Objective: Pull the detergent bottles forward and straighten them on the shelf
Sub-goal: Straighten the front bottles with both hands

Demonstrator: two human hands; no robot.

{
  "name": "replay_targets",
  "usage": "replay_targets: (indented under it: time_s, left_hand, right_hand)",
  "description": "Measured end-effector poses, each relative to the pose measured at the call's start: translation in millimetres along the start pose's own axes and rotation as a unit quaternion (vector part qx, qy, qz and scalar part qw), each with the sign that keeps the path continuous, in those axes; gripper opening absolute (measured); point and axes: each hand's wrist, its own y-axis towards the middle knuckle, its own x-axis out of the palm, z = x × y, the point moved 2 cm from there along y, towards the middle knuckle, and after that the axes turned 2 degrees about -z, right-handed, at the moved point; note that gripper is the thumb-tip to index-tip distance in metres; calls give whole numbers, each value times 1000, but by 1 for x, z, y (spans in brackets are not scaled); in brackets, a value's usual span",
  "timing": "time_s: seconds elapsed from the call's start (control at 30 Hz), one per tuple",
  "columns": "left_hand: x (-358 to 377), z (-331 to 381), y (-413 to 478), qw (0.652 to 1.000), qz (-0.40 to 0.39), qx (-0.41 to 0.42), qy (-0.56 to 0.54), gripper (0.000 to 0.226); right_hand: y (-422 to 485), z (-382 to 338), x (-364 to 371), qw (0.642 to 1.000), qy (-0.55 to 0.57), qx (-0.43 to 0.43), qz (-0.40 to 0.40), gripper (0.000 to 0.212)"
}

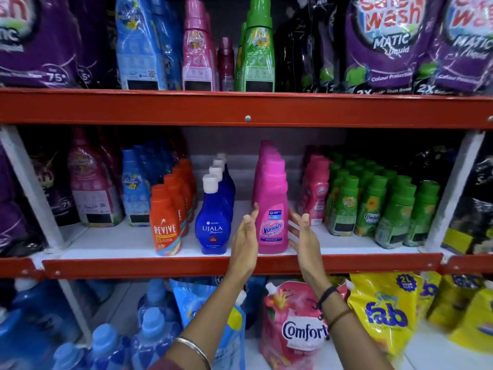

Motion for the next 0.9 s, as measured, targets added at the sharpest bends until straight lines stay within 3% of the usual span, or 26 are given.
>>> replay_targets:
  time_s: [0.3,0.43,0.57,0.67,0.77,0.9]
  left_hand:
    - [-1,-3,2,1000,-7,2,5,70]
    - [-6,-8,-1,997,-6,66,33,48]
    - [-26,-8,-17,981,69,182,26,48]
    - [-47,-14,-26,962,144,231,5,59]
    - [-68,-18,-22,965,200,171,-7,50]
    - [-84,-24,-10,979,183,87,-18,69]
  right_hand:
    - [-2,0,0,1000,0,-16,17,56]
    - [-16,-9,9,995,-36,-81,45,58]
    - [-39,-8,37,984,-40,-171,32,62]
    - [-43,-1,66,986,-38,-163,-24,67]
    - [-37,4,93,992,-20,-109,-52,69]
    - [-22,8,111,997,44,-30,-53,74]
